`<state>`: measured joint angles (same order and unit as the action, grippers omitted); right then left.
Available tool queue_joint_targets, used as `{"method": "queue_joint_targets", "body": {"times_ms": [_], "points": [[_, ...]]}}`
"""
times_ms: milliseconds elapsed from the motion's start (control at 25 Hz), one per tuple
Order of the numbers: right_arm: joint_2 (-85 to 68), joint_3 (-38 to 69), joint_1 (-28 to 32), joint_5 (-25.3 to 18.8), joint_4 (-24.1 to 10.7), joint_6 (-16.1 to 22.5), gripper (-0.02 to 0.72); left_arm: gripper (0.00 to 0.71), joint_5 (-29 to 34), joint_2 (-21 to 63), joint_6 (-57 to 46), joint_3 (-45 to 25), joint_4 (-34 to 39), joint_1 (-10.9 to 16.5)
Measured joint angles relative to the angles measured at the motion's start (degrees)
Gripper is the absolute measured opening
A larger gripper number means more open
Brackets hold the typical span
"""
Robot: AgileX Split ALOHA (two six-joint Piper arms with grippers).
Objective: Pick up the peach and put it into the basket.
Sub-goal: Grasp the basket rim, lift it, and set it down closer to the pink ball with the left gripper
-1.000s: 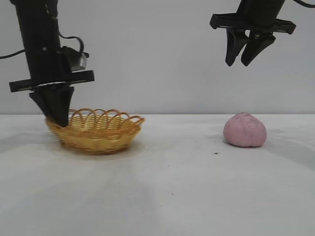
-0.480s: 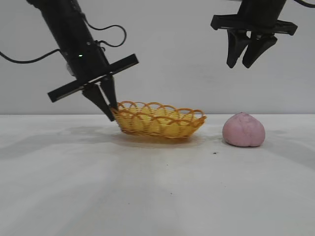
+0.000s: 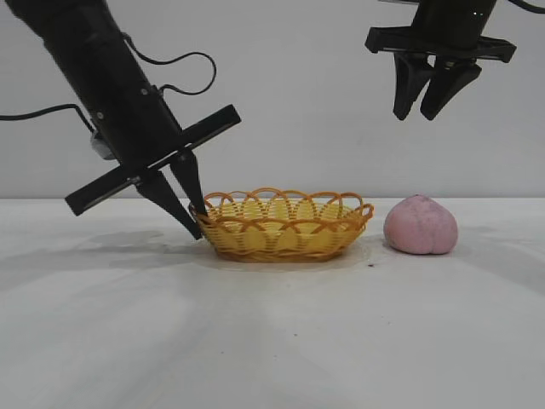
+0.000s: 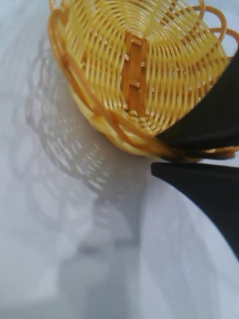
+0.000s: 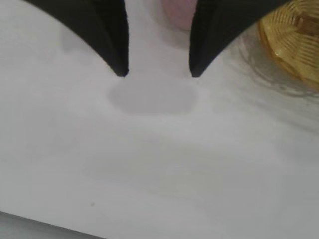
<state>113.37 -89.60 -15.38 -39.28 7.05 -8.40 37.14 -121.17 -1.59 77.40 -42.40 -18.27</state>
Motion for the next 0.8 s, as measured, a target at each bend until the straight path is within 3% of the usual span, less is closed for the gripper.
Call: {"method": "queue_joint_targets", "body": {"times_ms": [160,360,440,560,600,680,800], "points": [[0.0,0.0,0.0,-0.35,0.0,0.0,0.24,0.048,-0.13,0.09,1.36,-0.03,-0.08,0.0],[0.0,0.0,0.0,-0.72,0.0,0.0,0.24,0.396,0.1,1.7,2.08,-0.12,2.93,0.0],[0.0,0.0,0.0,-1.47,0.0,0.0,0.24,0.479,1.11,3.43,2.46,-0.12,8.22,0.0],[0.0,0.0,0.0,-3.91,0.0,0.0,0.24,0.48,4.1,7.18,2.55,-0.12,21.09,0.0],[0.0,0.0,0.0,-4.98,0.0,0.0,0.24,0.521,5.38,8.24,2.05,-0.12,25.44,0.0],[0.0,0.0,0.0,-8.0,0.0,0.0,0.24,0.506,7.95,10.45,0.85,-0.15,34.69,0.0],[0.0,0.0,0.0,-11.44,0.0,0.0,0.24,0.506,10.49,13.25,0.19,-0.5,41.22,0.0]]}}
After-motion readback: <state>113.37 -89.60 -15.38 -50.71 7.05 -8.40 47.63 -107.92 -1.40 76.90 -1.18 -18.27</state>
